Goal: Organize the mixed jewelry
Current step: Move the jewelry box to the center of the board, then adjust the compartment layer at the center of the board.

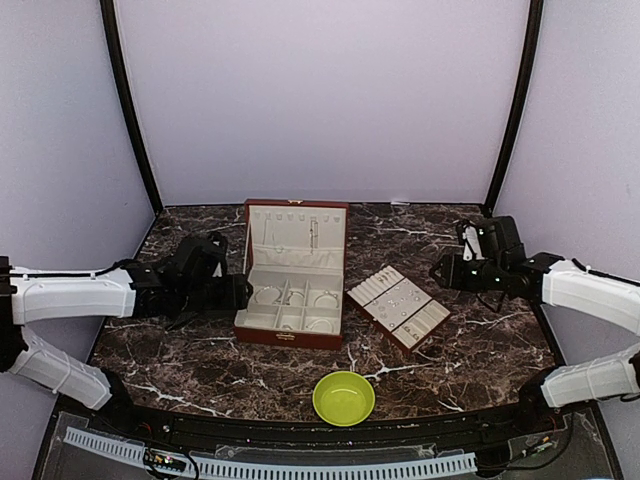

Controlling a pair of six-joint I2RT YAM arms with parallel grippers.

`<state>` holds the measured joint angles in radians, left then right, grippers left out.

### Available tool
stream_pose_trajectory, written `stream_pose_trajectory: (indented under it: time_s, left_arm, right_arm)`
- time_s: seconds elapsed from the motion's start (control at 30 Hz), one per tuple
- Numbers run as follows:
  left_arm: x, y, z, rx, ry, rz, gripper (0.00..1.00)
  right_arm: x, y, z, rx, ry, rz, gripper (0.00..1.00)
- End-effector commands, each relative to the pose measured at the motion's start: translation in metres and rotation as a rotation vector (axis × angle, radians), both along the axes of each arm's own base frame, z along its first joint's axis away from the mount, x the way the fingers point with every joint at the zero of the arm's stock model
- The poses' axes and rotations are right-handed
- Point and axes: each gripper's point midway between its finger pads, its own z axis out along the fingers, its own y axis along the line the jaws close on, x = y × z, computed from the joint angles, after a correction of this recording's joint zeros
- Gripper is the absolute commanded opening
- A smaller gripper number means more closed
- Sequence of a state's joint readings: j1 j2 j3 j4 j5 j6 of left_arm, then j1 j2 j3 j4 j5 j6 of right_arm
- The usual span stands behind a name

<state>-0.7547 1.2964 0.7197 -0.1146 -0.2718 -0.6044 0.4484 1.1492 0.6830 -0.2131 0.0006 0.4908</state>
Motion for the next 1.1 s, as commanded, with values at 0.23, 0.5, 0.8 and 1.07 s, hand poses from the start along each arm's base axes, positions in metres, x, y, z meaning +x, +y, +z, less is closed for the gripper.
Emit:
stream_pose_trajectory:
  time_s: [0.23, 0.5, 0.8, 1.07]
  left_arm:
    - [0.008, -0.004, 0.103, 0.035, -0.231, -0.135, 0.88]
    - [0.029, -0.037, 0.153, -0.123, -0.319, -0.404, 0.9]
    - [0.067, -0.011, 0.145, -0.147, -0.32, -0.372, 0.88]
    - [0.055, -0.004, 0.138, -0.152, -0.31, -0.364, 0.87]
  right_arm:
    - [-0.049, -0.012, -0.034, -0.003, 0.161, 0.017, 0.51]
    - [-0.075, -0.013, -0.056, 0.064, 0.241, -0.034, 0.47]
    - [-0.102, -0.016, -0.08, 0.117, 0.306, -0.098, 0.37]
    - [-0.112, -0.016, -0.086, 0.134, 0.303, -0.093, 0.36]
